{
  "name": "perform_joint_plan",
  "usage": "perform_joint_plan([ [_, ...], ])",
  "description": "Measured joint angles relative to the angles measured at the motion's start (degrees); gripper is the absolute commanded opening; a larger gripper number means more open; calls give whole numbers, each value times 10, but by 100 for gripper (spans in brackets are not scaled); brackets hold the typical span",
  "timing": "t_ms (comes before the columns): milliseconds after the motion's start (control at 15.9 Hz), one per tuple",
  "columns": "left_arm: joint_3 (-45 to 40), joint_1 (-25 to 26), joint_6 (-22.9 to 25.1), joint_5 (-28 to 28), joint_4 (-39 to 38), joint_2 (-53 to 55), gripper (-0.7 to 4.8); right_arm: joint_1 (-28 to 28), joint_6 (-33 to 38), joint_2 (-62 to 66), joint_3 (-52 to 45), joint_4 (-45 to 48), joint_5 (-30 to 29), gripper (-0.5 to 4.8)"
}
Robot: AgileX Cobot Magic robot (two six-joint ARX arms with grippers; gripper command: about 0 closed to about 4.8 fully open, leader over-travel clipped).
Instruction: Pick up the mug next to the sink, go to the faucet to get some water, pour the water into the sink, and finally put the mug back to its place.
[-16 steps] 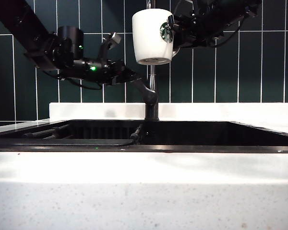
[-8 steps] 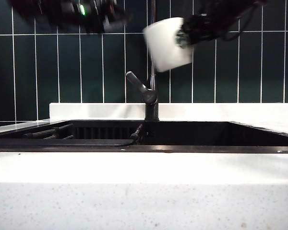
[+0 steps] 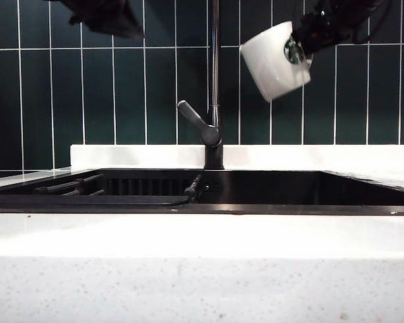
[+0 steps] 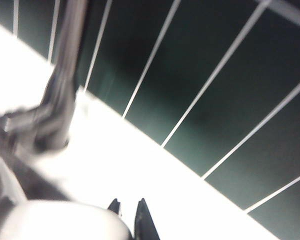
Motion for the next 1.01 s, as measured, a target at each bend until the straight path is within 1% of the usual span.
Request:
perform_joint_plan([
  [63,-27,-1,1,-9,-7,-16,-4,0,-9,0,0,-15,0,-1],
  [126,-107,-1,3,-19,4,-60,-4,0,-17,0,-1,-37,4,-1],
  [189,-163,0,2,-24,19,-91,-4,0,-33,0,-4,-33,19,-1],
  [315,-251,-1,-3,-28,71,-135,-4,-1,-43,0,-21,-20,25,-1],
  [504,-386,-1,-40,-48,149,-208,-4,-2,-38,0,-87,12,49,-1],
  [630,-469,-1,-47,-64,183,-265,-4,-2,-42,1,-136,34,55,-1],
  [694,-523,-1,-52,-73,213,-303,-4,-2,-62,1,-166,53,59,-1],
  [883,-617,-1,-82,-79,278,-364,-4,4,-151,1,-198,72,60,-1],
  [946,-643,-1,-86,-83,290,-382,-4,9,-193,1,-201,72,61,-1],
  [1009,-673,-1,-95,-88,304,-404,-4,18,-272,1,-201,73,60,-1],
])
